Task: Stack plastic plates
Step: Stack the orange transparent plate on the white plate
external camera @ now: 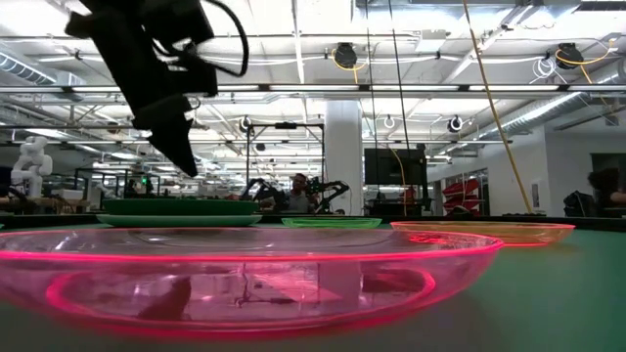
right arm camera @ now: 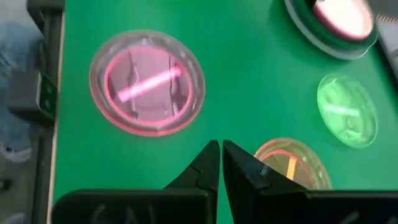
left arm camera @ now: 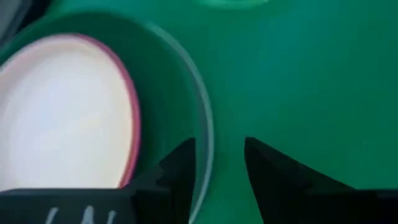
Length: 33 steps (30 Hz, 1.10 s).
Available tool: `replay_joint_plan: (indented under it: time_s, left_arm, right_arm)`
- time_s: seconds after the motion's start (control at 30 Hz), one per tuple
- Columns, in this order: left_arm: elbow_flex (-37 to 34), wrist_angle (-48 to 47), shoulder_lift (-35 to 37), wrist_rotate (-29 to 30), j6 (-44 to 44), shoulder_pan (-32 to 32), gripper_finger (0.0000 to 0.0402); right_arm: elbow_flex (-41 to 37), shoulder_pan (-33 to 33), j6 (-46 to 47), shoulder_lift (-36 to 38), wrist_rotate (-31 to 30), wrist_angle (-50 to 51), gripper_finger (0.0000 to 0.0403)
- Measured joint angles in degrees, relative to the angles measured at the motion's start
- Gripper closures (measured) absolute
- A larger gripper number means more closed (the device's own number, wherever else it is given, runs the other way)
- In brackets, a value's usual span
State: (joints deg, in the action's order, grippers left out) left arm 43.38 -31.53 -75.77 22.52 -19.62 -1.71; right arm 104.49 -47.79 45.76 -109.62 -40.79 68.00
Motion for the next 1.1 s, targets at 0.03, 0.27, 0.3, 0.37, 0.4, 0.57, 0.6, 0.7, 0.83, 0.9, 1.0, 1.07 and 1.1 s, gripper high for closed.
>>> replay_joint_plan:
  time_s: [0.03, 0.27, 0.3, 0.37, 0.4, 0.57, 0.6, 0.7, 0.83, 0.9, 1.0, 1.07, 1.1]
  left_arm:
    - [0.00, 1.02, 0.00, 0.97, -0.45, -1.69, 0.0256]
    - [0.00, 9.08, 0.02, 4.52, 3.88, -9.56, 0.0256]
    - [0.00, 9.79, 0.02, 4.53, 4.87, -9.94, 0.0256]
    - [-0.50, 11.59, 0.07, 4.56, 7.34, -10.47, 0.0256]
    - [-1.30, 13.14, 0.16, 4.57, 8.37, -10.56, 0.0256]
    - [-9.18, 23.34, 3.13, 3.92, 9.92, -9.70, 0.0257]
    - [-10.65, 24.41, 4.03, 3.80, 9.88, -9.70, 0.0257]
    - [-13.75, 27.73, 6.97, 3.17, 10.23, -10.03, 0.0257]
    - [-16.70, 31.47, 9.27, 3.11, 11.07, -9.56, 0.0257]
    - [-16.94, 32.05, 9.62, 2.98, 11.75, -9.67, 0.0257]
    - [-16.94, 32.09, 9.51, 2.06, 11.80, -9.75, 0.0257]
    - [-16.94, 32.78, 9.51, 0.84, 11.55, -10.07, 0.0257]
    - [-16.94, 32.84, 9.51, 0.11, 11.47, -10.21, 0.0257]
  right_arm:
    - [-0.83, 0.00, 0.37, -0.02, 0.58, -0.05, 0.0389]
    - [-6.80, 0.44, 2.31, -0.02, 3.67, -0.01, 0.0380]
    - [-7.24, 0.46, 2.72, -0.02, 3.65, 0.03, 0.0374]
    - [-7.48, 0.50, 2.95, -0.02, 3.61, 0.03, 0.0361]
    - [-7.48, 0.50, 2.89, -0.02, 3.56, -0.11, 0.0353]
    - [-7.48, 0.71, 3.02, -0.02, 3.37, -0.69, 0.0309]
    - [-7.48, 0.73, 2.95, -0.02, 3.35, -0.94, 0.0300]
    - [-9.36, 0.72, 1.55, 0.00, 1.97, -3.14, 0.0280]
    - [-13.57, 1.24, 0.53, -0.02, 2.79, -3.94, 0.0271]
    - [-15.55, 2.20, 0.41, 0.06, 4.06, -4.53, 0.0271]
    - [-17.07, 3.38, 0.95, 0.07, 5.23, -4.40, 0.0272]
    - [-17.10, 3.87, 1.25, 0.29, 6.54, -4.74, 0.0270]
    - [-17.10, 3.98, 1.13, 0.39, 7.13, -4.90, 0.0269]
